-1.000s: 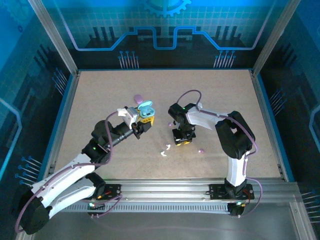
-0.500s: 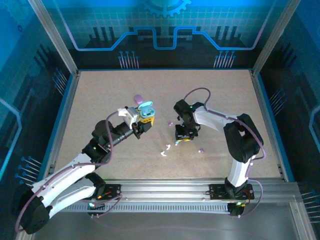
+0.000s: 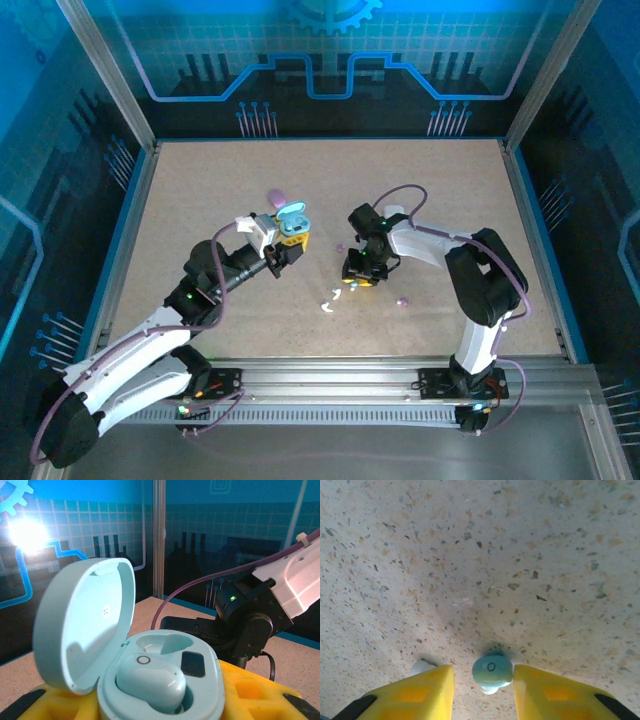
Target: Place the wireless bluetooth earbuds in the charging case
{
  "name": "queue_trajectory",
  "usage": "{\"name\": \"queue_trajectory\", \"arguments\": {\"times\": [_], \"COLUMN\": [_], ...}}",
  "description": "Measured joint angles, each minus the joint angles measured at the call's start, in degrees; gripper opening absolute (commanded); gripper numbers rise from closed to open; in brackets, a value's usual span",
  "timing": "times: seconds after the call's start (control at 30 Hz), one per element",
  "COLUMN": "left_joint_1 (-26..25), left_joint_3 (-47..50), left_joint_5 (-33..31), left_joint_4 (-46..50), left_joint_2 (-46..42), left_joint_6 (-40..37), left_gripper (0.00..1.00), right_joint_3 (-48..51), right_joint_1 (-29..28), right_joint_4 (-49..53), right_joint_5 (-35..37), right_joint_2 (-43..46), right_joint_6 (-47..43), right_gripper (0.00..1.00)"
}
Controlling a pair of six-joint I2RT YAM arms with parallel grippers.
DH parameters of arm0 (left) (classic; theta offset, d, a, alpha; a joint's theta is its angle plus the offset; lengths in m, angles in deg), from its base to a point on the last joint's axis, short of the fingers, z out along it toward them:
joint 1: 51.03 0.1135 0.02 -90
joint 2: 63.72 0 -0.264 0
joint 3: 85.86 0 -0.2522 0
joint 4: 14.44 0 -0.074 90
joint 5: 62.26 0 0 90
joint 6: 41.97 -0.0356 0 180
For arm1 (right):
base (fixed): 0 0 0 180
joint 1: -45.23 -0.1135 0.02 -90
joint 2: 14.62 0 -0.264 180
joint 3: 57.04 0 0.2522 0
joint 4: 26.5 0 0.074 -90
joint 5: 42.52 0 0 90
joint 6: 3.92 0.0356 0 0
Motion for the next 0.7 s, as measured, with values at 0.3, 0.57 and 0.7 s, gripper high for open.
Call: {"name": "queue_trajectory", "arguments": {"times": [0.3,0.57,0.7], "left_joint_1": [0.00,0.00,0.00], "left_joint_3": [0.00,0.00,0.00], "left_joint_5": [0.00,0.00,0.00], "left_joint_4": [-0.02,-0.02,-0.02], "left_joint_2": [0.04,0.31,0.31], "left_joint_6": [0.00,0.00,0.00], "left_gripper": [0.28,0.28,0.28], "right_joint_3": [-2.12,-5.84,-7.67], "right_joint_1": [-0.50,-1.42,-2.12], "right_joint_4": [-0.15,1.44,4.44], "right_joint_5": [-0.63,-0.31,1.42], "right_joint_2": [-2.58,-4.72,-5.90], "right_joint_6": [-0.22,-2.29,-3.89], "right_gripper": [0.34,0.33,0.33]}}
